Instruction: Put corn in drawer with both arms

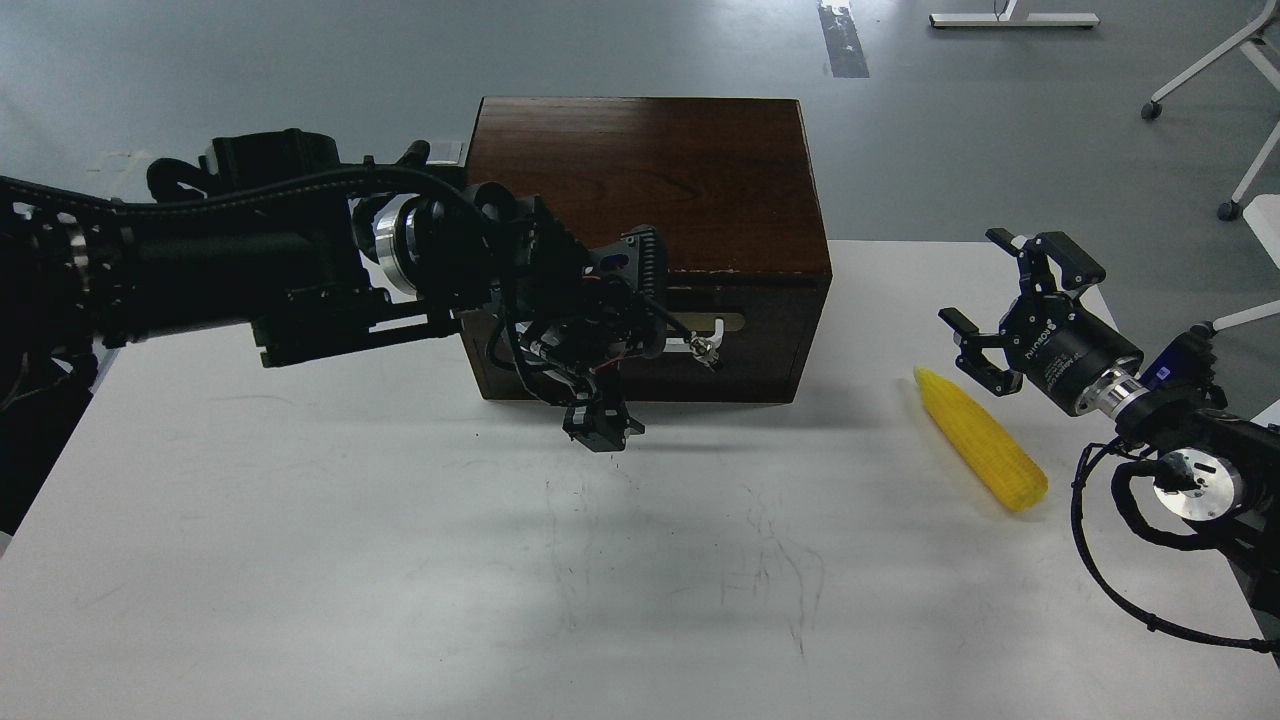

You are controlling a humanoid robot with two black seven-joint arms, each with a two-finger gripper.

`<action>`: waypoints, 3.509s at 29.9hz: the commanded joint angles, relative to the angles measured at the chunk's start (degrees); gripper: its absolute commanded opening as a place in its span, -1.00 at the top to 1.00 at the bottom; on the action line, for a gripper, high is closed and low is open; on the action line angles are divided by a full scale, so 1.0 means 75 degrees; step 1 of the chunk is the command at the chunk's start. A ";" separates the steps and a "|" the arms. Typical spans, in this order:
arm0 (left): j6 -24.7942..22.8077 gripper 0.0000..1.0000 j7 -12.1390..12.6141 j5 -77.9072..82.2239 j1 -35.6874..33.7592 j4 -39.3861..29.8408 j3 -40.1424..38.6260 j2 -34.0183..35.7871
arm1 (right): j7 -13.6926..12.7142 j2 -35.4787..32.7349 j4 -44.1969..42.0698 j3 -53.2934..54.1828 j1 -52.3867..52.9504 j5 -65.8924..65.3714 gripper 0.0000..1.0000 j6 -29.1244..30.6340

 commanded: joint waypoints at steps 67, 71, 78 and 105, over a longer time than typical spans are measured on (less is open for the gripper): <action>0.0001 -0.96 0.0000 -0.0025 -0.0587 -0.3075 -0.0019 0.1206 | 0.0000 -0.0031 0.0035 -0.0012 -0.0153 0.0000 -1.00 0.0000; 0.0001 -0.96 0.0000 -0.0119 -0.0693 -0.3192 -0.0441 0.1429 | 0.0000 -0.0031 0.0047 -0.0012 -0.0188 0.0000 -1.00 0.0000; 0.0001 -0.96 0.0000 -0.2339 -0.0728 -0.3837 -0.2021 0.2319 | 0.0000 -0.0078 0.0047 -0.0012 -0.0199 0.0000 -1.00 0.0000; 0.1461 -0.96 0.0000 -1.5071 0.4837 -0.0687 -0.4801 0.4477 | 0.0000 -0.0171 0.0035 -0.0024 -0.0340 0.0000 -1.00 0.0000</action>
